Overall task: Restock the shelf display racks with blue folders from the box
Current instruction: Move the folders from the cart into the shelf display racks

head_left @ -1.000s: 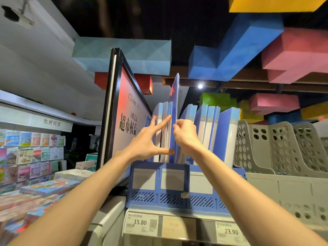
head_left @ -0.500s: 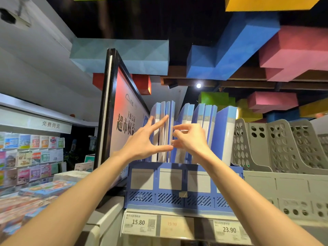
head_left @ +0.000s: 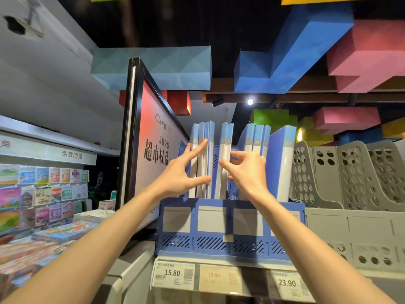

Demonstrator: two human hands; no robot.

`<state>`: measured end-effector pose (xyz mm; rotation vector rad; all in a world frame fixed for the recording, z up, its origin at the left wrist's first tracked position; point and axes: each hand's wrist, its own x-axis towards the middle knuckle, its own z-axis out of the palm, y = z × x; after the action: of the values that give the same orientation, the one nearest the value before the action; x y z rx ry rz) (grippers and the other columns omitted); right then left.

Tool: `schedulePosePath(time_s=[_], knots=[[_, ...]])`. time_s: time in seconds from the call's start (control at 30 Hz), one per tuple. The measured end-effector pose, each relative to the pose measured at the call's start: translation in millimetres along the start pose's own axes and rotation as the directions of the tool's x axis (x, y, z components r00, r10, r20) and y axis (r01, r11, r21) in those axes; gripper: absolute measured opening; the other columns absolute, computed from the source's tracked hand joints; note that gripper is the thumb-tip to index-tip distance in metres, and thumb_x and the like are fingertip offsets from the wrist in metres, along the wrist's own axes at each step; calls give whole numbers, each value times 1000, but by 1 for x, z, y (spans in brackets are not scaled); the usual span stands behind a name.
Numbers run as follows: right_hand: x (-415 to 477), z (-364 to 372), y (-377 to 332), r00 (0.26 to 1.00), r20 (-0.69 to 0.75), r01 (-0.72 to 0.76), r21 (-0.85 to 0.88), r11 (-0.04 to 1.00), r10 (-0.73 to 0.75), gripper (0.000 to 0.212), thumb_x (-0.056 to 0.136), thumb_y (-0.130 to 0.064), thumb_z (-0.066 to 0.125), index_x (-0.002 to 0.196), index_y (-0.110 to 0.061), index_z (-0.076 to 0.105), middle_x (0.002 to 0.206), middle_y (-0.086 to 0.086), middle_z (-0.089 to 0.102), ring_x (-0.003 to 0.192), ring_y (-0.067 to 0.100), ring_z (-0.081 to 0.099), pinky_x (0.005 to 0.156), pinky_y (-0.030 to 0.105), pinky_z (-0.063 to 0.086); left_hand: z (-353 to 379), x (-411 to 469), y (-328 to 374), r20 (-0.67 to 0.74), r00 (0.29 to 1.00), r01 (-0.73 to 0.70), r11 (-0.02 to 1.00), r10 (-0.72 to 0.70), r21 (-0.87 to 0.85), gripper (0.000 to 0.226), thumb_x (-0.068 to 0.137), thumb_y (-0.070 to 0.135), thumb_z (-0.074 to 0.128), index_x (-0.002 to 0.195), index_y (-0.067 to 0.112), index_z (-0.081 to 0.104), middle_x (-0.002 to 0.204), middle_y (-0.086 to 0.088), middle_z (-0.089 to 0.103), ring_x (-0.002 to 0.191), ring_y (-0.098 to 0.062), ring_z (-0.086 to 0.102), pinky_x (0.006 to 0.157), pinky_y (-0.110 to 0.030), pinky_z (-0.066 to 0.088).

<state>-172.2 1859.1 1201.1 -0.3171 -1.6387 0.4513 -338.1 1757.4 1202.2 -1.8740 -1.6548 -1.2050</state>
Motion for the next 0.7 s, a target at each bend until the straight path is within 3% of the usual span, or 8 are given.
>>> schedulePosePath(time_s=[0.2, 0.37, 0.43, 0.57, 0.7], knots=[[-2, 11, 5, 998, 62, -11, 101, 995, 5, 42, 86, -31, 77, 123, -14, 70, 115, 4, 74, 103, 16, 71, 88, 47, 60, 0, -3, 1, 5, 1000, 8, 1000, -8, -1, 95, 83, 46, 78, 149, 65, 13, 168, 7, 15, 155, -9, -2, 125, -56, 14], [2, 12, 11, 996, 85, 0, 132, 991, -12, 41, 87, -23, 76, 125, -11, 68, 119, 6, 72, 97, 12, 70, 62, 20, 59, 1, -5, 2, -2, 1000, 7, 1000, -7, 0, 94, 85, 44, 78, 151, 62, 13, 167, 12, 17, 154, -6, -2, 125, -54, 13], [3, 10, 13, 996, 91, -1, 129, 992, -11, 42, 87, -24, 76, 126, -10, 67, 119, 6, 72, 100, 14, 70, 64, 23, 61, 1, -6, 4, -6, 1000, 6, 1000, -6, -1, 93, 85, 44, 77, 150, 64, 13, 166, 13, 18, 155, -6, 0, 125, -55, 14], [-5, 5, 12, 986, 157, -63, 86, 994, 49, 42, 88, -15, 73, 127, -3, 65, 116, 11, 71, 101, 17, 70, 87, 42, 60, 4, -9, 7, -28, 1000, 5, 999, -4, 42, 90, 87, 46, 75, 152, 60, 13, 163, 20, 20, 155, -6, 4, 125, -52, 16], [-22, -8, 9, 996, 88, 0, -24, 1000, 2, 27, 88, -32, 69, 100, -8, 73, 85, 7, 73, 80, 21, 72, 82, 37, 58, 6, -21, 26, -96, 995, 29, 991, -16, 134, 82, 91, 39, 73, 157, 42, 25, 160, 16, 33, 149, -7, 29, 123, -40, 26]])
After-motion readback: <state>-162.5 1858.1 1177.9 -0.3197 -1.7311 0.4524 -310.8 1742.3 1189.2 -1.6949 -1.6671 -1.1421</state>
